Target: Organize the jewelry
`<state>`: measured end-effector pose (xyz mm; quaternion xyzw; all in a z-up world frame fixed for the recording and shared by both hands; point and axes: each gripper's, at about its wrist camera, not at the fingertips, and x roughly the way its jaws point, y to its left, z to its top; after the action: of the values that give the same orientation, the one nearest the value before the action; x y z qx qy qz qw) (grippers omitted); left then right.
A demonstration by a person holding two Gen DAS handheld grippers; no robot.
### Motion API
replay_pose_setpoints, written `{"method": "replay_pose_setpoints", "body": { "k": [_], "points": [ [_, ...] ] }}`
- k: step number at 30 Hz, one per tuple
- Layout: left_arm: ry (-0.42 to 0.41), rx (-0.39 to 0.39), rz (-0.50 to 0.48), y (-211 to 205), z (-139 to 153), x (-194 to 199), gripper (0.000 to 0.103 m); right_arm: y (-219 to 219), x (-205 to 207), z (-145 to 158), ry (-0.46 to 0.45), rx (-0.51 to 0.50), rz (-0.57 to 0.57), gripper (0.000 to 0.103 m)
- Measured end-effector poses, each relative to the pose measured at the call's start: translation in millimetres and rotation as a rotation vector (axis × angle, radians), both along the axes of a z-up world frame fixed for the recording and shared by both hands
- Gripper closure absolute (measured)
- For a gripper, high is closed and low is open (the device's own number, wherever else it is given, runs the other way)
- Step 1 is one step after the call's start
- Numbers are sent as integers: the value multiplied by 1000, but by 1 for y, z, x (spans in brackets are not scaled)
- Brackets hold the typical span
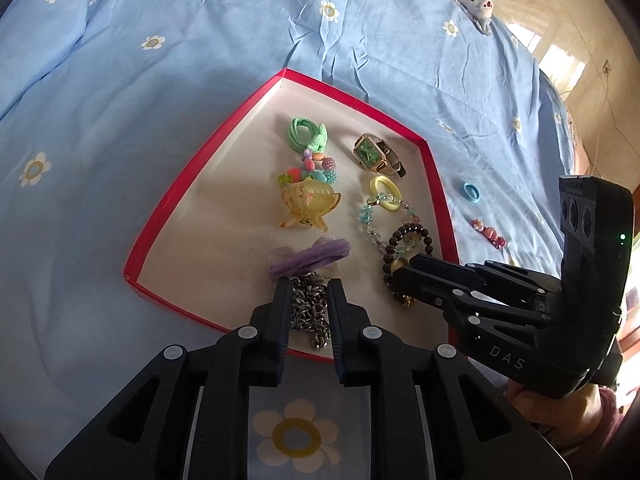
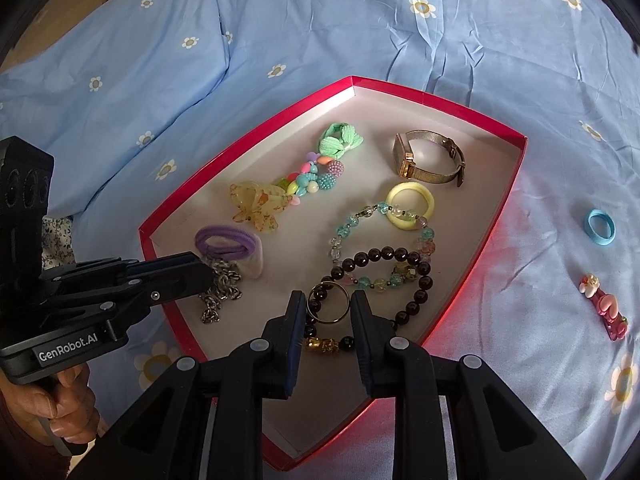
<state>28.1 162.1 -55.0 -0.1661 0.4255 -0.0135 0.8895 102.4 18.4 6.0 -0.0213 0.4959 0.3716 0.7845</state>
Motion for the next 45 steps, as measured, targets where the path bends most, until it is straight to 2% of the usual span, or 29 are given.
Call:
{"method": "replay_pose_setpoints", "body": {
  "k": [6,18,20,21,22,23,25,28,36,40,45],
  "points": [
    [-3,0,8,2,3,-3,86,-3,0,1,7,9,-14,71],
    [-20,6,18,2,12,-11,86,-15,-2,10,0,46,-46,71],
    [-27,5,20,1,15,-14,77,-21,-3,17,-5,68,-62,70],
    [-32,5,23,1,17,-17,73,-24,-4,21,-9,85,-70,63],
    [-38,2,26,0,18,-20,63,-28,-6,25,-17,101,-81,54],
    [-44,1,30,-1,20,-22,54,-33,-8,29,-29,118,-91,51],
    [-59,8,48,-2,22,-31,42,-43,-15,38,-59,167,-100,43],
    [-74,-6,75,0,23,-44,32,-61,-28,47,-122,230,-142,22],
    [-89,-29,127,-4,19,-66,21,-90,-46,50,-149,306,-206,19],
    [-92,-6,144,-13,18,-74,20,-95,-55,44,-142,304,-206,18],
    [-78,61,132,-25,19,-84,17,-101,-67,42,-151,282,-177,18]
  ]
}}
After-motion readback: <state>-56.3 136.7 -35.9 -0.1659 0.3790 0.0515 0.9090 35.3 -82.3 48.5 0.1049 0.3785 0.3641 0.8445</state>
